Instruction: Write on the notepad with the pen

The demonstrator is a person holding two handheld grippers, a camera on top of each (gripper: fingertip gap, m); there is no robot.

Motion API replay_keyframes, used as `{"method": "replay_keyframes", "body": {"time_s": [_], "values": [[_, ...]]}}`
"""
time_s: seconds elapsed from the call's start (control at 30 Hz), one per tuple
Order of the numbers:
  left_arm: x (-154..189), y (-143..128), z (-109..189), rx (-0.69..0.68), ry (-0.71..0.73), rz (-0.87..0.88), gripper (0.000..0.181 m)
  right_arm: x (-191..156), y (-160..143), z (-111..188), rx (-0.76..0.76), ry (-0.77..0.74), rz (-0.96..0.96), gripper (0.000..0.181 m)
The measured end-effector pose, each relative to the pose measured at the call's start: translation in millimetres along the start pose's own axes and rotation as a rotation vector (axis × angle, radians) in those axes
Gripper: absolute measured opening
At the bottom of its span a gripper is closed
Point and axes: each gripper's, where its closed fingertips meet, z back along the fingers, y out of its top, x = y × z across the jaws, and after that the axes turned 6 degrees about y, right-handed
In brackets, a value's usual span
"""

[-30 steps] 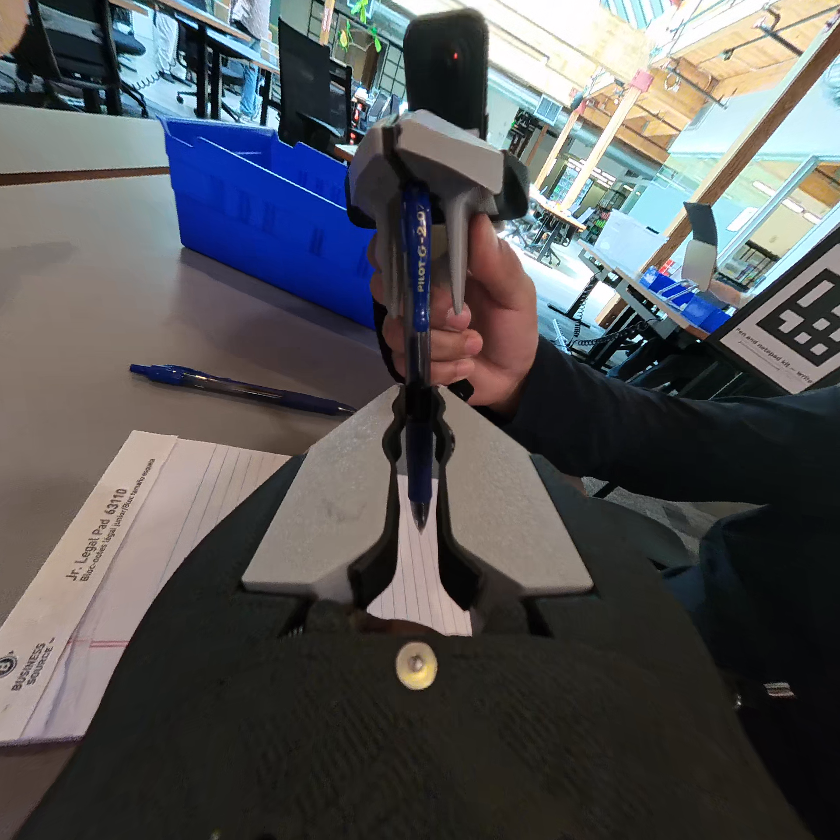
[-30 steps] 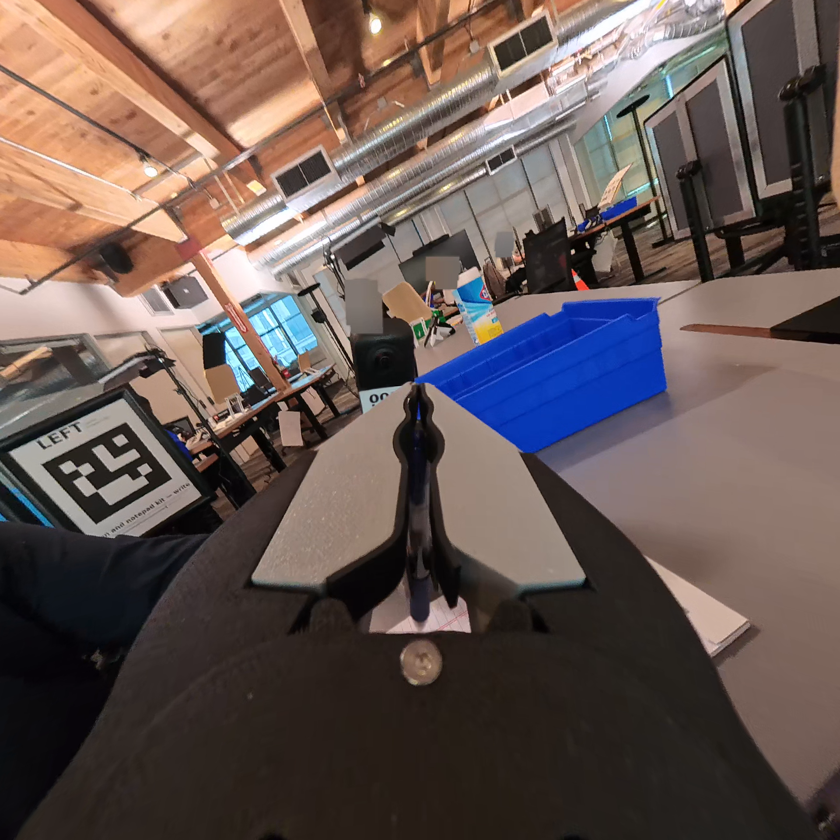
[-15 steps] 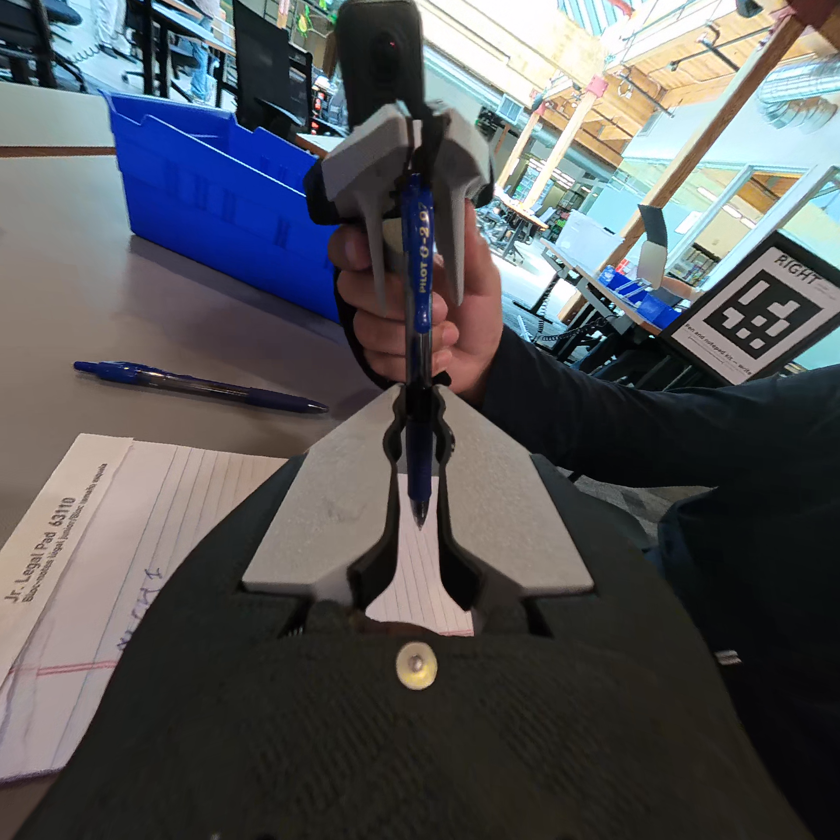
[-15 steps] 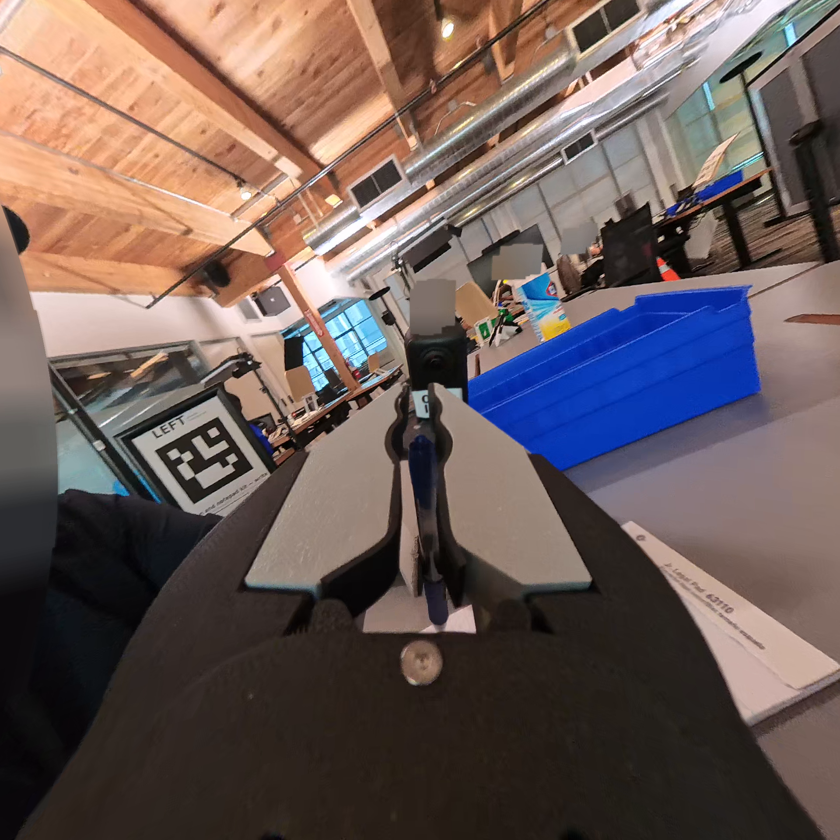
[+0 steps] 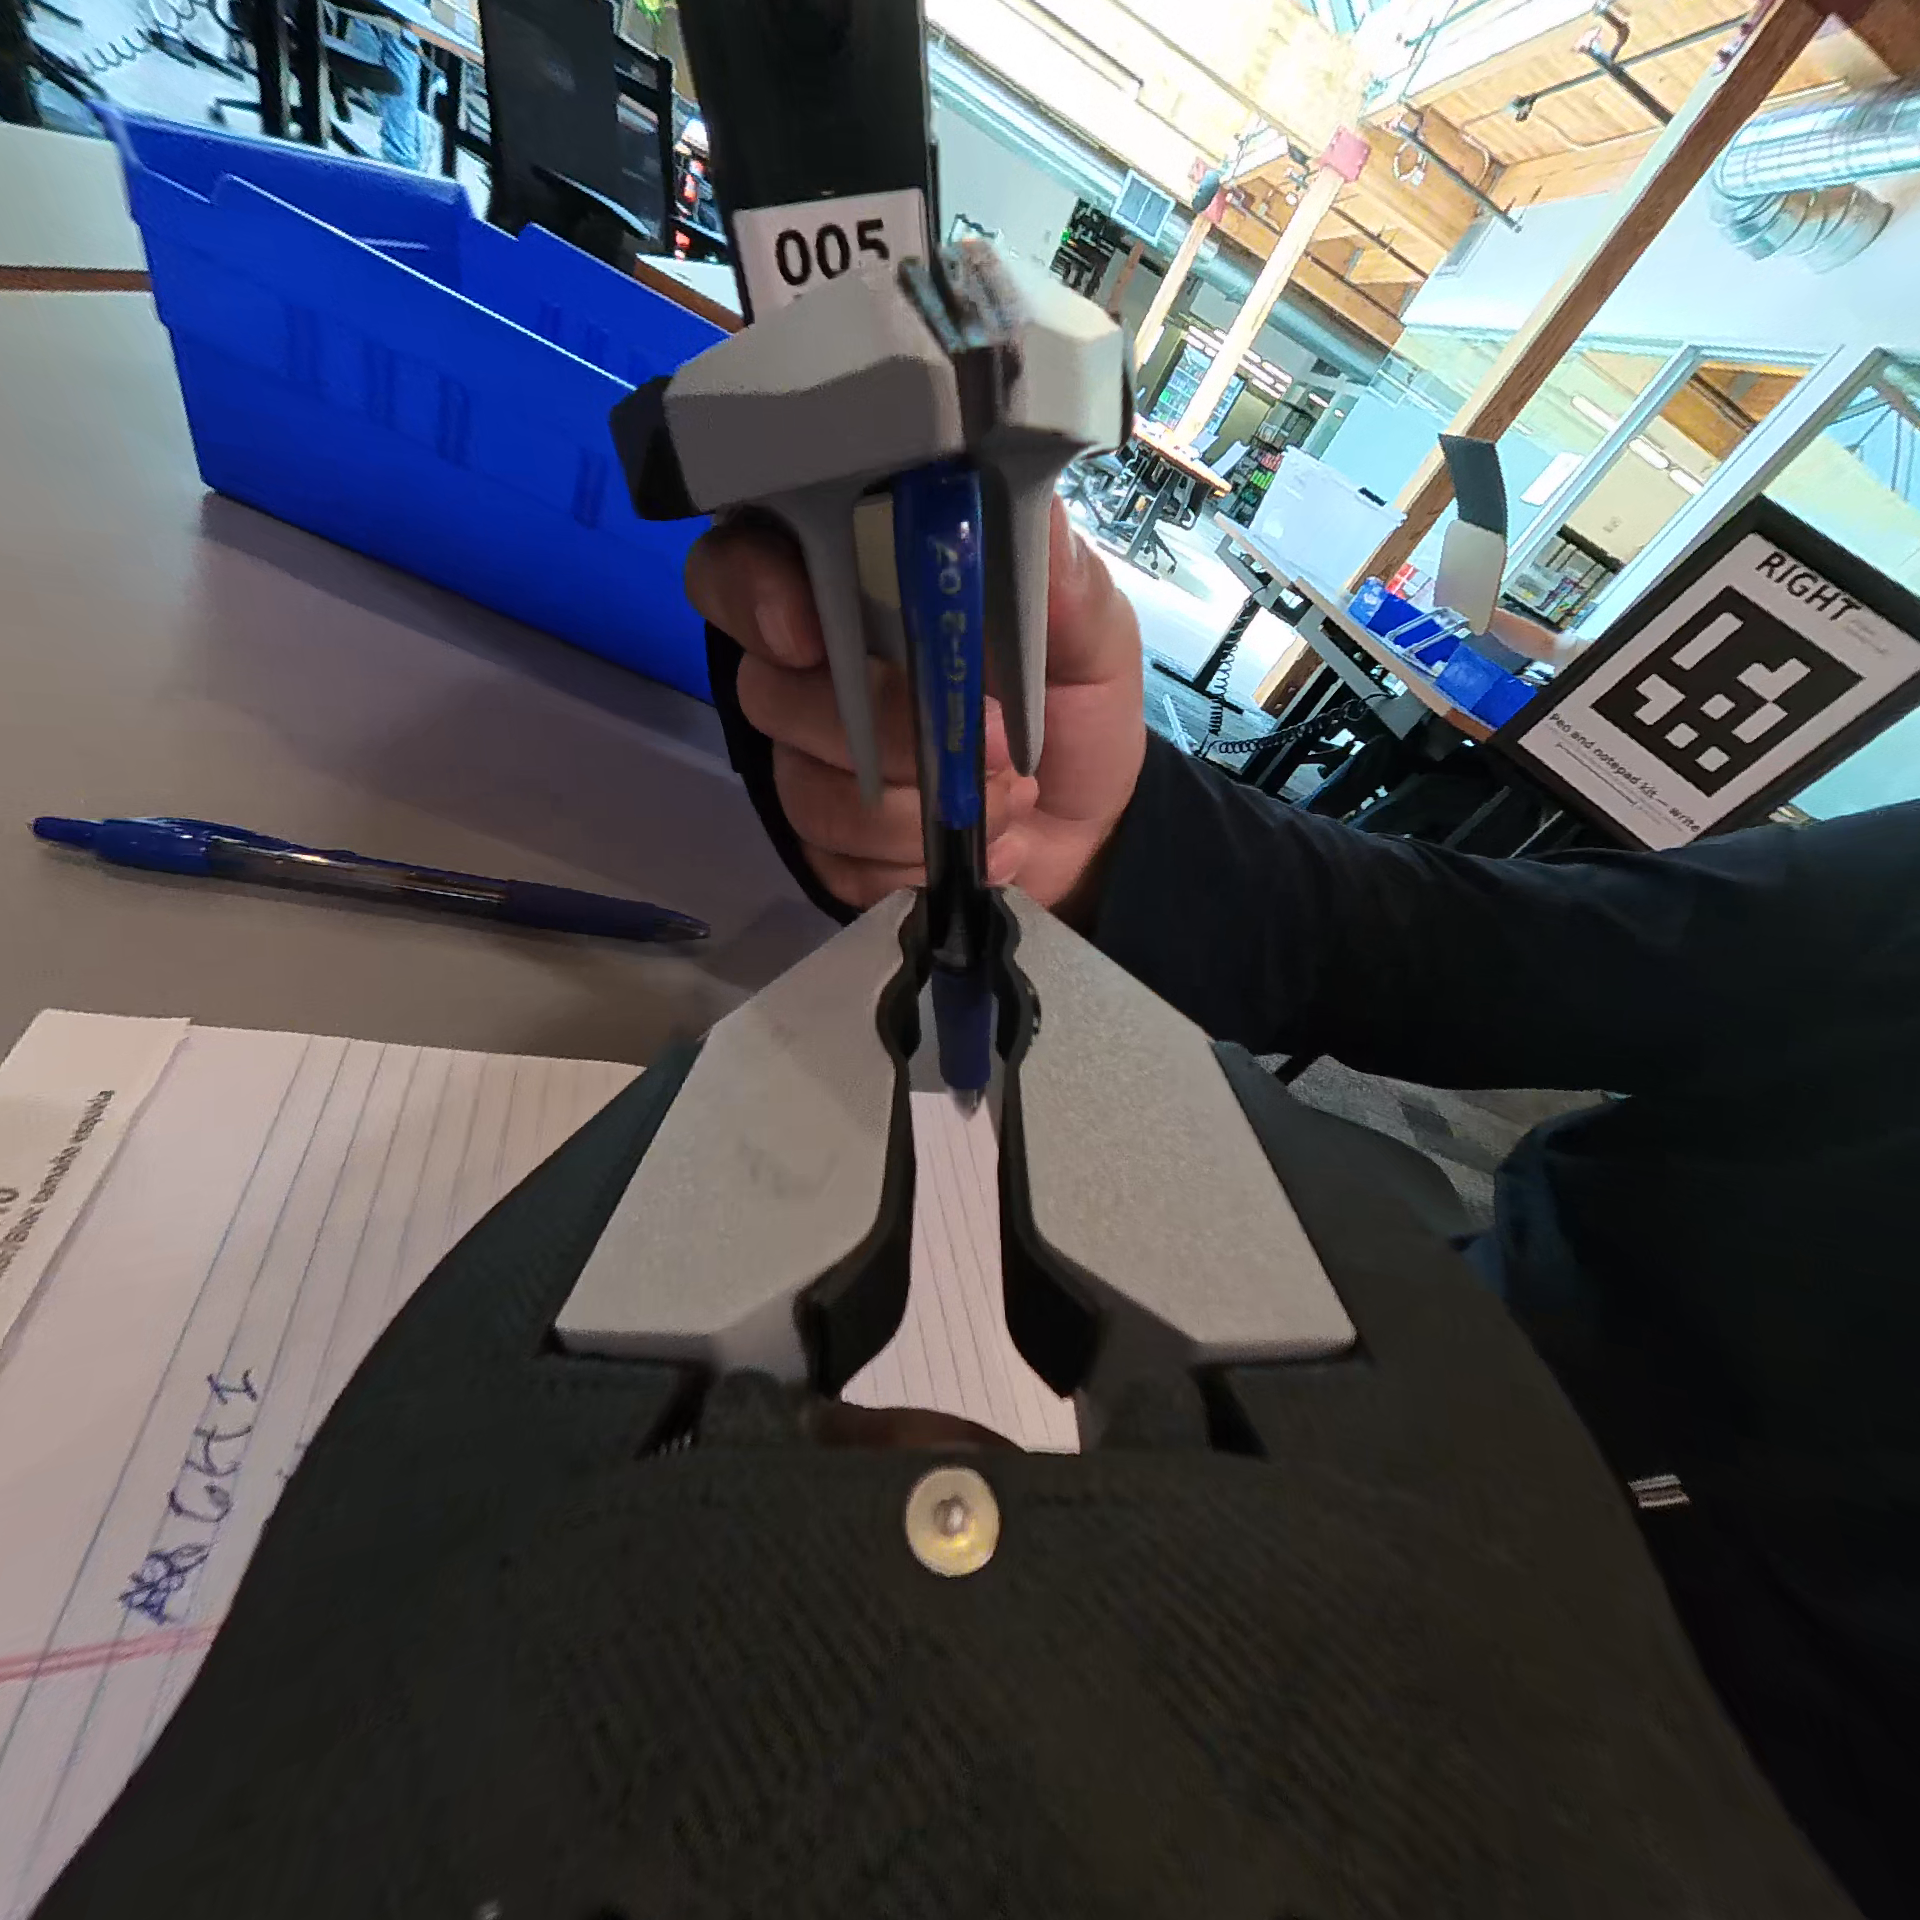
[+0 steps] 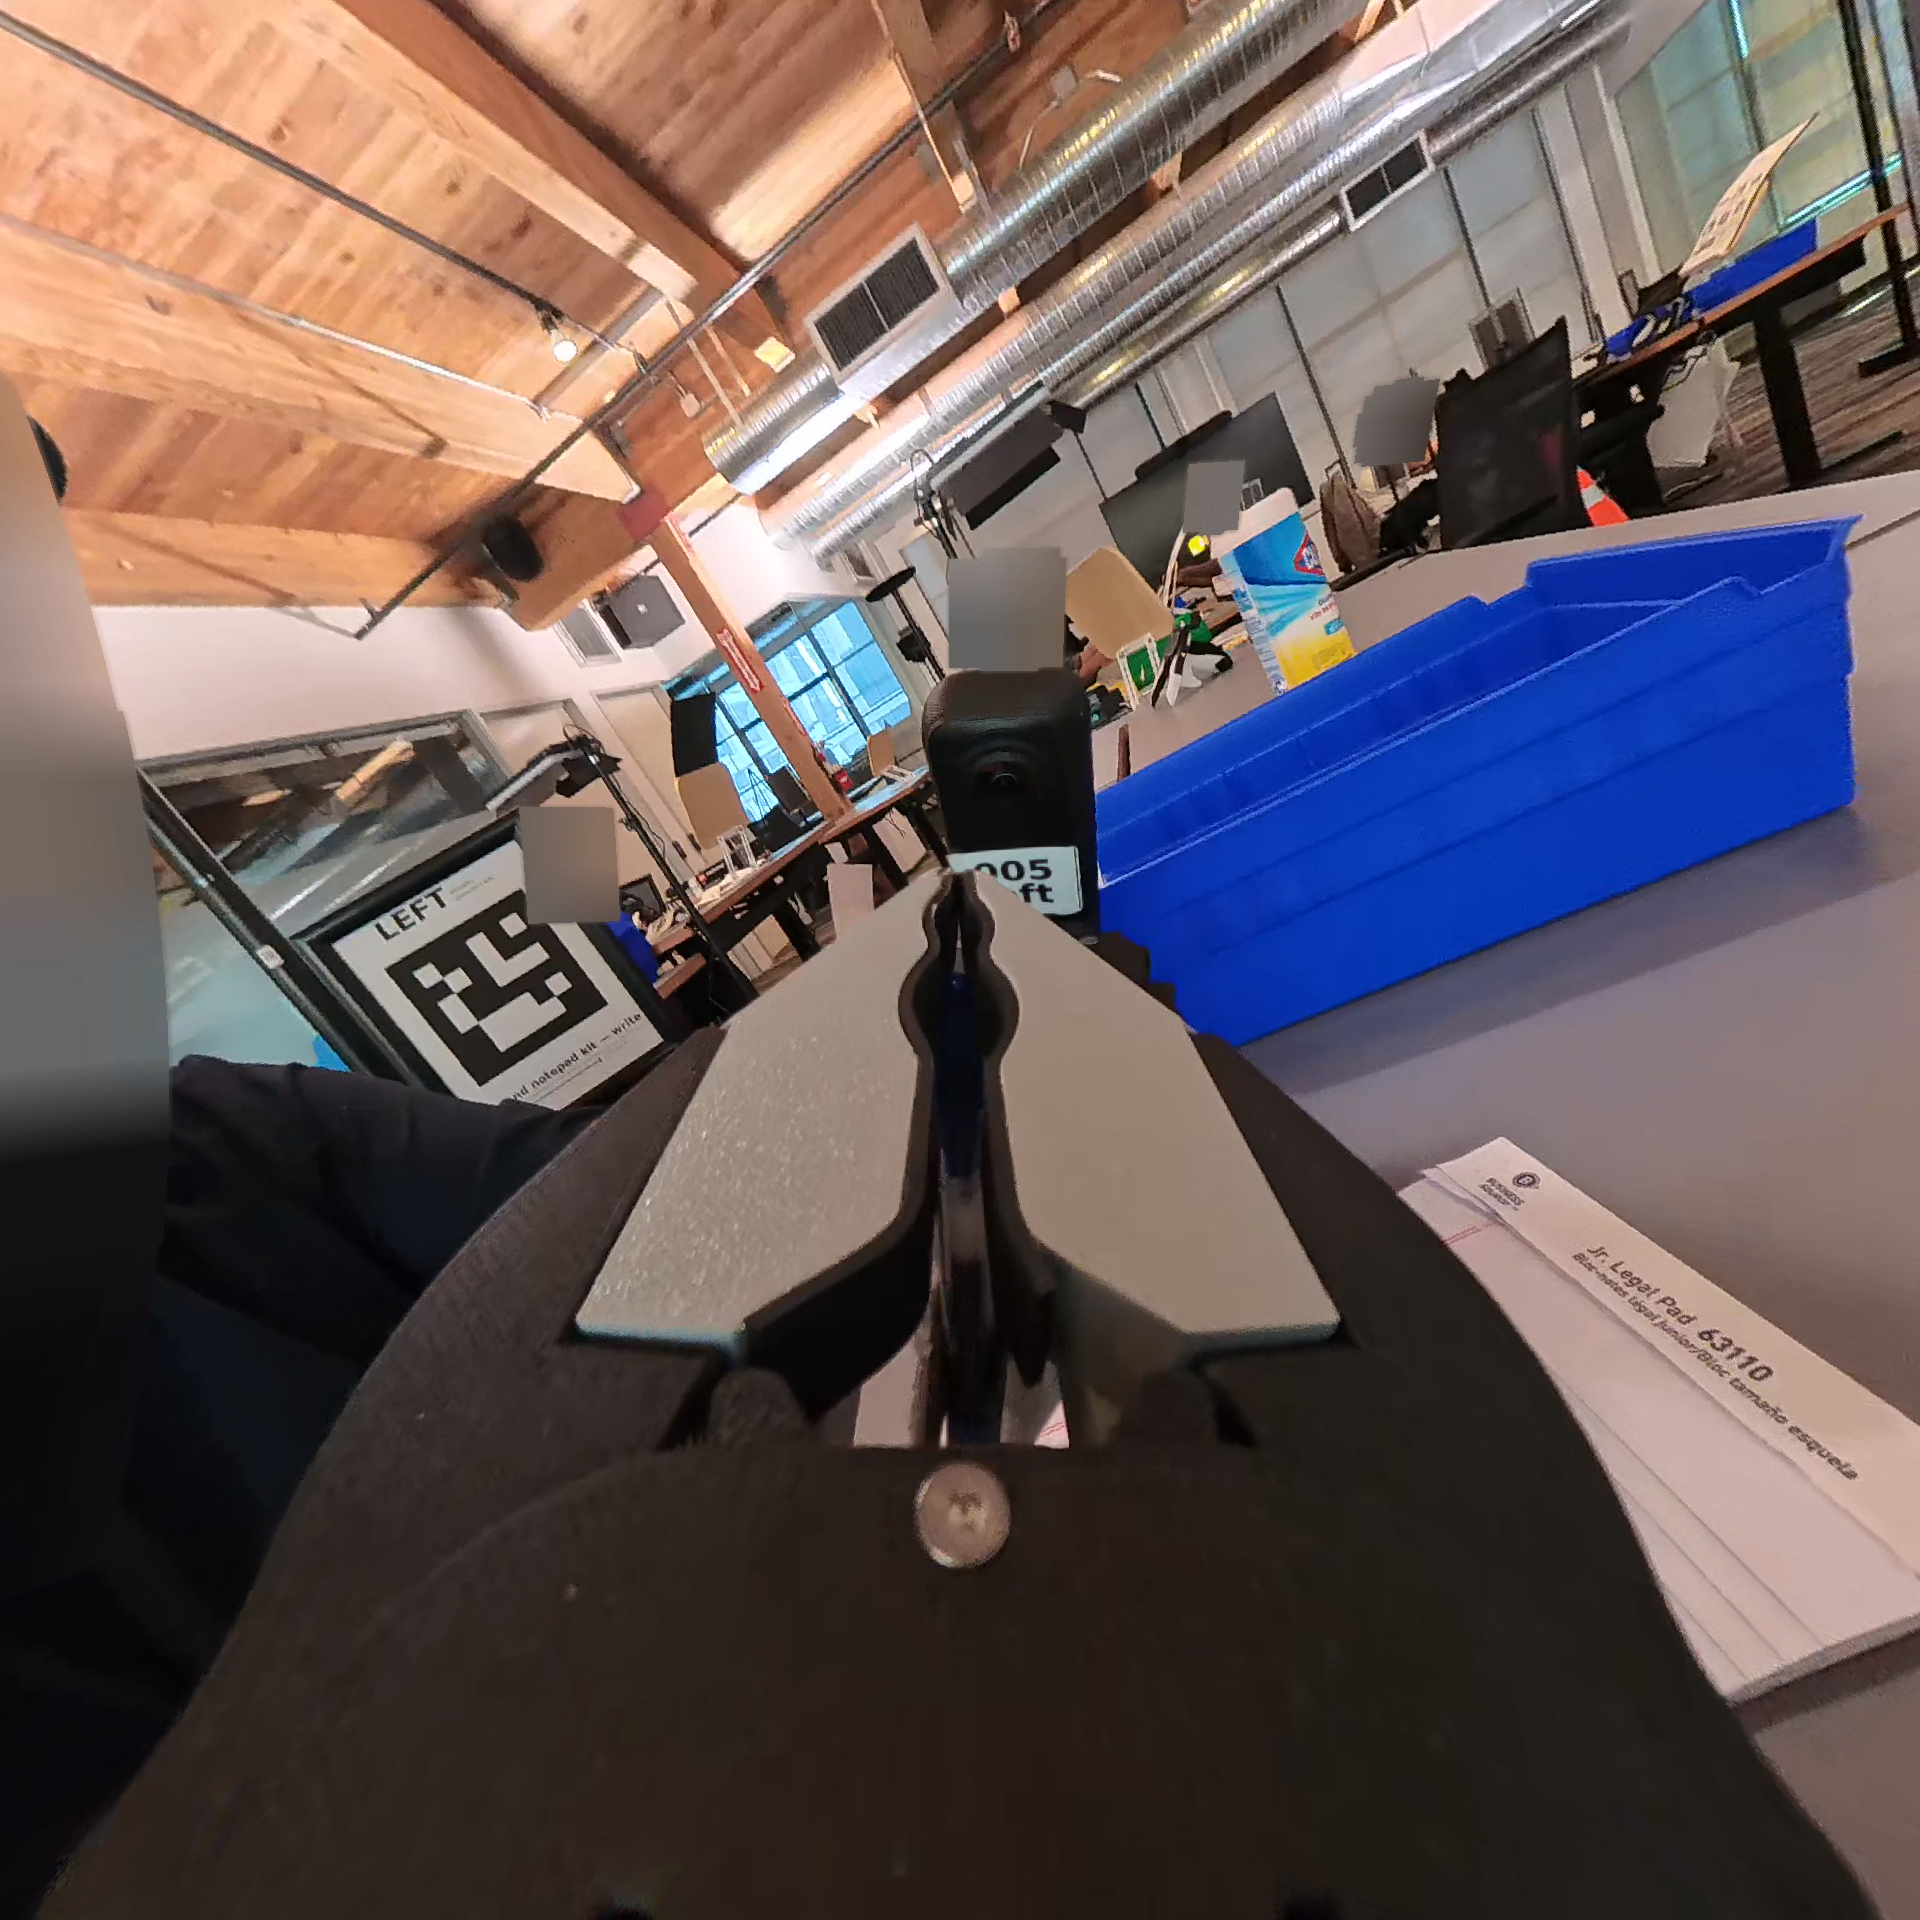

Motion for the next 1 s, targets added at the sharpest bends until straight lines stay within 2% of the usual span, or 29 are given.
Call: {"method": "replay_keyframes", "body": {"time_s": [0.1,0.3,0.37,0.5,0.57,0.6,0.63,0.77,0.9,1.0], "values": [[1.4,-1.7,-2.6,-0.007,-0.013,0.005,0.007,3.0,-3.3,-2.6,-0.015,-0.022,0.01,0.0],[1.7,10.3,8.8,0.046,-0.023,0.024,0.007,-2.3,19.3,13.5,0.099,-0.006,0.036,0.0],[0.7,13.3,11.6,0.062,-0.023,0.031,0.007,4.9,23.6,19.2,0.115,-0.043,0.016,0.029],[-1.6,14.5,13.9,0.067,-0.015,0.041,0.007,-3.9,16.4,15.8,0.064,0.032,-0.011,0.034],[-3.8,14.6,13.8,0.068,-0.002,0.045,0.007,-3.7,4.5,7.8,-0.001,0.033,-0.007,0.032],[-5.0,14.7,13.8,0.07,0.004,0.046,0.008,-2.7,-0.7,4.3,-0.03,0.021,0.008,0.023],[-4.7,13.4,13.4,0.061,0.006,0.043,0.008,0.9,-3.9,2.4,-0.048,-0.01,0.026,0.004],[-12.8,19.1,12.5,0.088,0.121,-0.033,0.012,12.2,-9.6,4.4,-0.073,-0.079,0.02,0.003],[-16.5,35.8,22.8,0.175,0.169,-0.053,0.01,16.3,-15.6,-0.1,-0.078,-0.08,0.001,0.002],[-16.8,38.2,26.2,0.191,0.169,-0.068,0.009,15.9,-12.9,-3.0,-0.038,-0.062,-0.013,0.003]]}}
